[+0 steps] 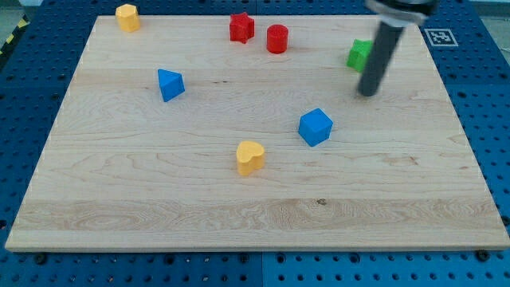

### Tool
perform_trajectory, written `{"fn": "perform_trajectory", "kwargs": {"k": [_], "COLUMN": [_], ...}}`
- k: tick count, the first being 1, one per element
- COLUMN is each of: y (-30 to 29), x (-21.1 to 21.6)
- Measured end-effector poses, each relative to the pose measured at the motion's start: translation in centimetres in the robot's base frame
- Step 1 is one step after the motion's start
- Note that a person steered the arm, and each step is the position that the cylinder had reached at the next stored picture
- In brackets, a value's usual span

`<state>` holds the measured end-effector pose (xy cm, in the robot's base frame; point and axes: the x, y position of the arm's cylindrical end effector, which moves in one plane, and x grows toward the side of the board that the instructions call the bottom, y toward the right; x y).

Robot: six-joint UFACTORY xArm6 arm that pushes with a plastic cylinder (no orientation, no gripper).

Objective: Move the red circle towards the top of the blue triangle

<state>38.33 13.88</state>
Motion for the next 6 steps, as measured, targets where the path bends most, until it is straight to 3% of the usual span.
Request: {"fn": "perform_trajectory", "kwargs": {"k": [1, 2, 6], "y": [-5.3, -6.4, -7.5], "x": [-1.8, -6.1, -10.9]}}
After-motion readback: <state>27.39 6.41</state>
